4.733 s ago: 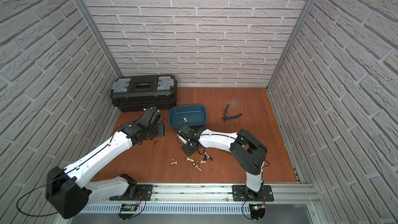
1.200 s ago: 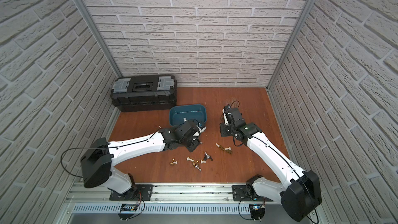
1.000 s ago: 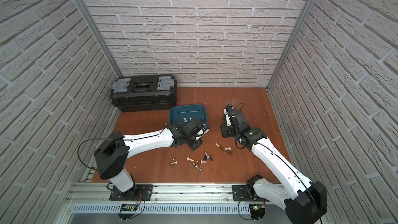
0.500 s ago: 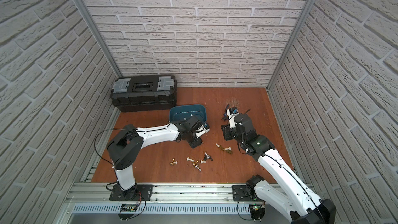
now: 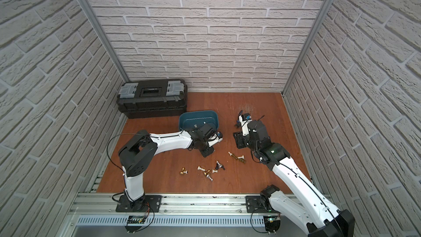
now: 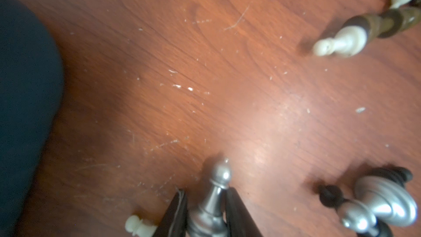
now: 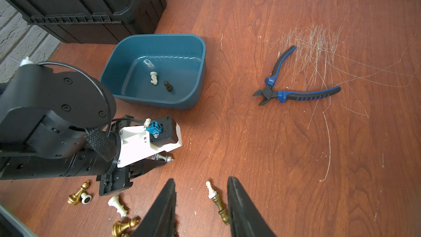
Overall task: Put the chess pieces into the storage box
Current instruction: Pick up the chess piece at the center of the board, then place the chess piece in the storage box.
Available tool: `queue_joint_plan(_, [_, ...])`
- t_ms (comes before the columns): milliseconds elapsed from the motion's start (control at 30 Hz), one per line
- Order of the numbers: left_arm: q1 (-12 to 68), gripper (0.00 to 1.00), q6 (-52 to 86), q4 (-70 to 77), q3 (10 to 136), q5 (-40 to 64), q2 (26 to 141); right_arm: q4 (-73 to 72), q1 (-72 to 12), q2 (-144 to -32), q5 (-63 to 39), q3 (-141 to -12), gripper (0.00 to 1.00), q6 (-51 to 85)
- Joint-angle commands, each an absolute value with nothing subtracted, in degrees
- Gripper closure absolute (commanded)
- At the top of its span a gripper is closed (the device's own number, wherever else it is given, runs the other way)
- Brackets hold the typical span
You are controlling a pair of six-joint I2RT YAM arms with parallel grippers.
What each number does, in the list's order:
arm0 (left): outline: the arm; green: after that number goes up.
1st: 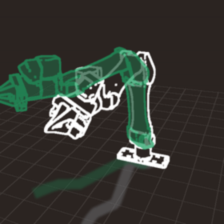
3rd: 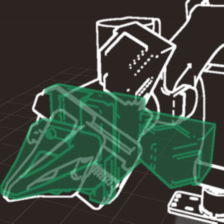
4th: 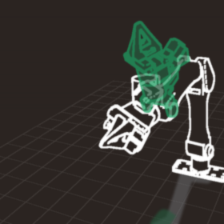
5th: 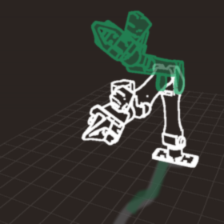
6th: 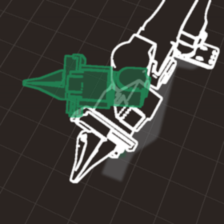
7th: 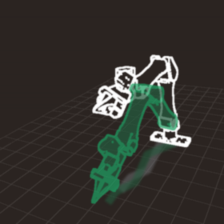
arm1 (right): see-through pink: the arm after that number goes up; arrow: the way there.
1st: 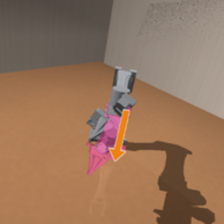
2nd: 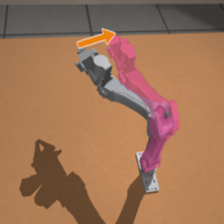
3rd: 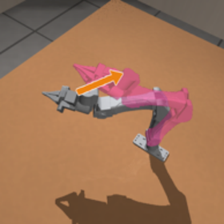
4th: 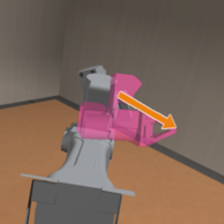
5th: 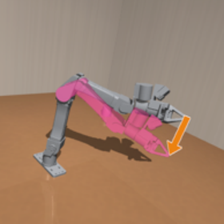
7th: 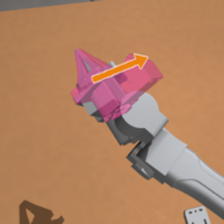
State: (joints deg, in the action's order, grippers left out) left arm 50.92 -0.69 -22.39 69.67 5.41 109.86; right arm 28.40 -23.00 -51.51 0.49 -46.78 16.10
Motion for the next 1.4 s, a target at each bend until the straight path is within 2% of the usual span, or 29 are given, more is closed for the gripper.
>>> queue_joint_plan(0, [51.2,0.75,-0.8,-22.4,68.4,4.8,108.4,25.3,-22.6,-49.6,2.1,-45.8,0.59,16.4])
queue_joint_plan(233, [49.8,0.88,1.5,-20.7,68.4,4.1,101.8,24.5,-22.6,-48.4,2.9,-45.2,0.60,17.4])
queue_joint_plan(333, [48.1,0.90,3.4,-20.0,68.9,4.2,97.9,23.4,-22.6,-47.3,3.2,-44.5,0.60,17.9])
queue_joint_plan(500, [40.5,0.92,10.2,-22.0,72.5,3.7,94.8,22.9,-22.6,-48.0,2.8,-44.3,0.60,18.6])
queue_joint_plan(633, [34.8,0.95,14.5,-26.6,77.7,-0.6,97.8,23.5,-22.6,-51.9,-0.1,-44.7,0.60,19.2])
queue_joint_plan(800, [29.5,0.95,17.7,-32.4,85.2,-2.9,106.8,25.0,-22.6,-57.7,-5.1,-46.2,0.59,20.1])
queue_joint_plan(1000, [28.9,0.89,17.7,-35.6,91.0,-3.0,114.4,27.1,-22.6,-63.6,-9.6,-48.0,0.58,19.5])
queue_joint_plan(1167, [29.0,0.85,18.1,-35.5,91.4,-2.9,116.2,28.8,-22.6,-67.0,-11.9,-48.3,0.58,18.7])
queue_joint_plan(1233, [29.1,0.77,18.5,-35.4,91.2,-2.9,116.0,29.5,-22.6,-67.6,-12.1,-48.4,0.58,18.5])
queue_joint_plan(1300, [29.1,0.63,18.7,-35.3,90.9,-2.8,115.4,30.4,-22.9,-67.9,-12.3,-48.7,0.58,18.1])
queue_joint_plan(1367, [29.4,0.56,18.7,-35.2,90.7,-3.0,114.4,31.8,-23.2,-67.6,-12.0,-49.2,0.58,17.6])
